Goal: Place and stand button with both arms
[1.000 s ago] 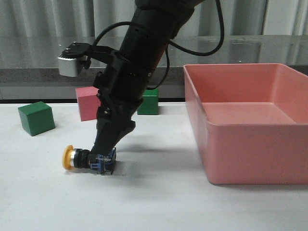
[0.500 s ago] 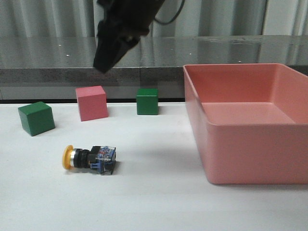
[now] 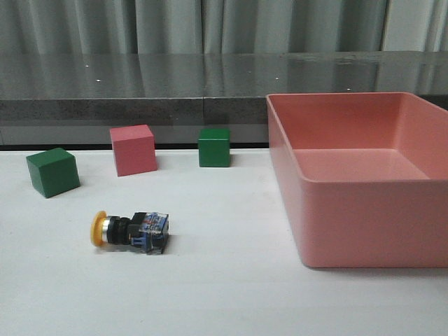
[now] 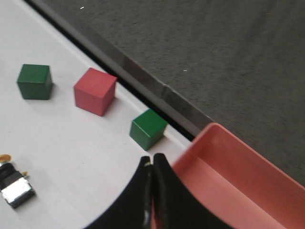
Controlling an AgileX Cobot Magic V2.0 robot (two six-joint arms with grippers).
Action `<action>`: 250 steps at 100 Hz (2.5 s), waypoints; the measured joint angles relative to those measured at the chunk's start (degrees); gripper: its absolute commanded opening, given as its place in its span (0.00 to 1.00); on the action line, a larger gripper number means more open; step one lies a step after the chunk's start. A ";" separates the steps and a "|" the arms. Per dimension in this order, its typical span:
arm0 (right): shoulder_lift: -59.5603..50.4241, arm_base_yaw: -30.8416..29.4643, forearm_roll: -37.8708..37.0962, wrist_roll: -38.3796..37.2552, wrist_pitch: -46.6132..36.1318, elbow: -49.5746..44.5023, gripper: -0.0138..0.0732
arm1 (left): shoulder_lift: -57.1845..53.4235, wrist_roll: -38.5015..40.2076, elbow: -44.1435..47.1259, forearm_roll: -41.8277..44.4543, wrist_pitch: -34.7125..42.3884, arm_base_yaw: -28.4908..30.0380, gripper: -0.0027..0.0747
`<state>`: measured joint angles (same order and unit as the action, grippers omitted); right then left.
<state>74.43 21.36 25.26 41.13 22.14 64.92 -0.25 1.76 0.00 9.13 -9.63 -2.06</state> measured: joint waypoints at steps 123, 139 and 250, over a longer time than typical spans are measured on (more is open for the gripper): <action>-62.90 -9.44 1.32 -0.03 -12.28 -50.12 0.03 | 0.00 0.00 0.00 -0.13 1.56 0.00 0.01; -62.90 -9.44 1.32 -0.03 -12.28 -50.12 0.03 | 0.00 0.00 0.00 -4.76 13.50 0.00 0.01; -62.90 -9.44 1.36 -0.03 -12.59 -50.12 0.03 | 65.32 -7.63 -47.25 -17.72 0.06 -1.39 0.86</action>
<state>11.53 11.92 26.62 41.10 9.55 14.81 65.07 -5.87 -47.25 -8.59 -9.57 -3.45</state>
